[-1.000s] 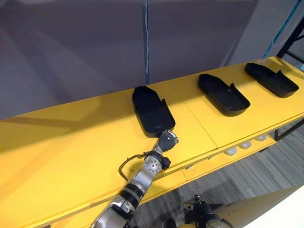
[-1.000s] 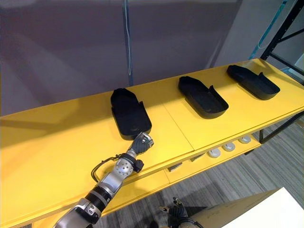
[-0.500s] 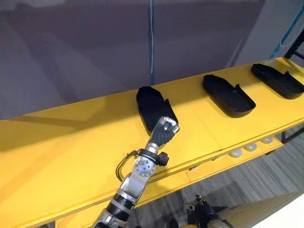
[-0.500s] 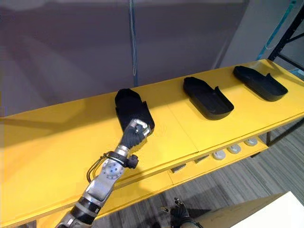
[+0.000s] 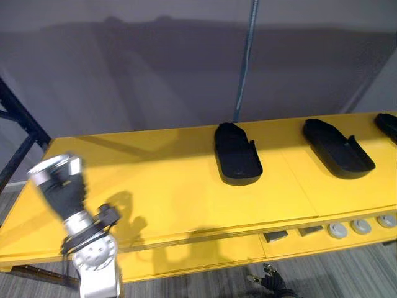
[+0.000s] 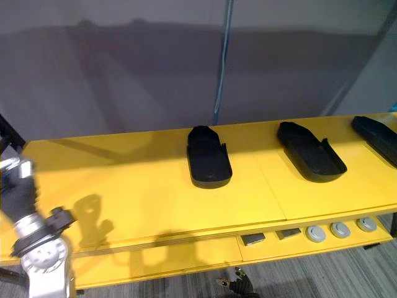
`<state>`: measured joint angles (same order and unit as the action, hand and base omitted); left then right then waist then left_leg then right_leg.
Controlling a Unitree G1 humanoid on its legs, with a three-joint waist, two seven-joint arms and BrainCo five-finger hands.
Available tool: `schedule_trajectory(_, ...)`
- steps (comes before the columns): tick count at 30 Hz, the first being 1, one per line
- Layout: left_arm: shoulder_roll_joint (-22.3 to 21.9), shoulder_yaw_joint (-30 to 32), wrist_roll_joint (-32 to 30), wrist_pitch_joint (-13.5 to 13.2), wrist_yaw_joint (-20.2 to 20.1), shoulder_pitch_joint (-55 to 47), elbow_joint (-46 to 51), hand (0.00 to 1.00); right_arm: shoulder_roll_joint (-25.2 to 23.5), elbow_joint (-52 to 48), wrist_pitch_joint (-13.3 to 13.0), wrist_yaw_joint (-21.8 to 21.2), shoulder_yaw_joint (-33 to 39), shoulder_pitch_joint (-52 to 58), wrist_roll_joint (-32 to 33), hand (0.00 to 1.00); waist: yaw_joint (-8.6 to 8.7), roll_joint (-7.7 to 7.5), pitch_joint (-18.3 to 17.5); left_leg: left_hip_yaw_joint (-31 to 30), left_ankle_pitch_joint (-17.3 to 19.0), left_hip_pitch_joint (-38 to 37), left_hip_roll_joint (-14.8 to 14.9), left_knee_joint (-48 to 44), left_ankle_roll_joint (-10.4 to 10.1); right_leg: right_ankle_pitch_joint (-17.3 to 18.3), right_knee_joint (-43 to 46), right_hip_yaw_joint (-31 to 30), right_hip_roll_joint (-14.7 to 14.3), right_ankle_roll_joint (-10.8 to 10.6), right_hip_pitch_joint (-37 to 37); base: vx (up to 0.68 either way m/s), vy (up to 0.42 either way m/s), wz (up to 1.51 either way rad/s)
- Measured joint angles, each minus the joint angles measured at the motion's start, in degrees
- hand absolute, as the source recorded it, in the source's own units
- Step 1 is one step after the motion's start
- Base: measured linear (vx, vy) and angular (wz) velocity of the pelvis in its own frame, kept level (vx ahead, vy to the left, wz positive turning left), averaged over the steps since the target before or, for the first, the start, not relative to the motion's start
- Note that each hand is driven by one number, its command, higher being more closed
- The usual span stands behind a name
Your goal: Walk over and take plastic housings, then place them on the shelf
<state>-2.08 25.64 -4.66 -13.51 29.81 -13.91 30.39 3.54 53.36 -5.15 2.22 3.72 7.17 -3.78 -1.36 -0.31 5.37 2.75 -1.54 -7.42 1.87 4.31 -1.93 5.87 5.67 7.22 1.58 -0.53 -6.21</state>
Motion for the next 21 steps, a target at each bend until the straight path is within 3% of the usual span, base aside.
schedule_trajectory(3,-1.76,5.01,3.64,-0.13,2.66,-4.99,-4.16,1.0,-1.56,-2.43,0.02,0.32,-0.52,1.86,-0.05,0.0,-0.49,-0.82,-1.13,-0.38,0.17,0.22,-0.05,-0.47,0.03,0.27,0.02,0.78,0.22,-0.04,-0.27,0.01,-0.015,0.1)
schedule_trajectory(7,-2.65,7.38,6.82,3.1,2.3,-7.92,-19.32,1.0,-2.14,-3.5,0.08,0.72,-2.75,2.25,-0.75,0.0,-1.12,-1.55,-1.64,-0.35,1.66,0.19,-0.22,-1.99,0.1,0.96,0.91,1.31,0.64,-0.09,-0.72,-0.01,-0.007,0.04)
schedule_trajectory(8,-3.07,7.32,7.8,5.72,0.76,-9.39,-26.88,1.0,-2.2,-3.57,0.22,0.7,-3.83,2.24,-1.25,0.0,-1.11,-1.78,-1.87,0.0,2.31,0.21,-0.23,-2.62,0.15,1.26,1.28,1.26,0.74,-0.13,-0.77,-0.01,-0.002,-0.09)
schedule_trajectory(12,-3.72,4.76,7.7,10.07,-5.9,-11.21,-44.34,1.0,-3.67,-5.96,0.72,0.71,-3.95,3.43,-1.27,0.0,-1.05,-2.62,-2.47,0.51,2.92,0.14,-0.25,-3.7,0.1,1.94,2.07,1.2,1.0,-0.23,-0.95,0.0,-0.004,-0.03)
schedule_trajectory(13,-3.63,3.07,7.7,10.65,-8.07,-11.07,-49.9,0.0,-3.94,-6.98,0.72,0.7,-3.94,3.79,-1.27,0.0,-1.02,-2.58,-2.49,0.58,2.93,0.14,-0.31,-3.68,0.11,1.96,2.07,1.18,1.07,-0.25,-0.95,0.0,0.0,0.0)
schedule_trajectory(16,-3.24,-1.67,7.03,11.47,-12.57,-10.48,-59.11,0.0,-4.51,-7.82,0.72,0.71,-3.8,4.06,-1.25,0.0,-1.0,-2.53,-2.52,0.7,3.14,0.17,-0.34,-3.55,-0.11,2.03,2.04,1.18,1.12,-0.27,-0.9,0.0,0.0,0.0)
schedule_trajectory(21,-2.34,-5.59,5.2,11.41,-16.61,-7.65,-65.74,0.0,-4.44,-7.87,0.72,0.98,-1.9,4.26,-1.03,0.0,-0.87,-1.56,-3.01,1.28,3.26,0.26,-0.3,-3.03,-0.25,2.21,2.08,0.92,1.09,-0.26,-0.48,0.0,-0.001,-0.01)
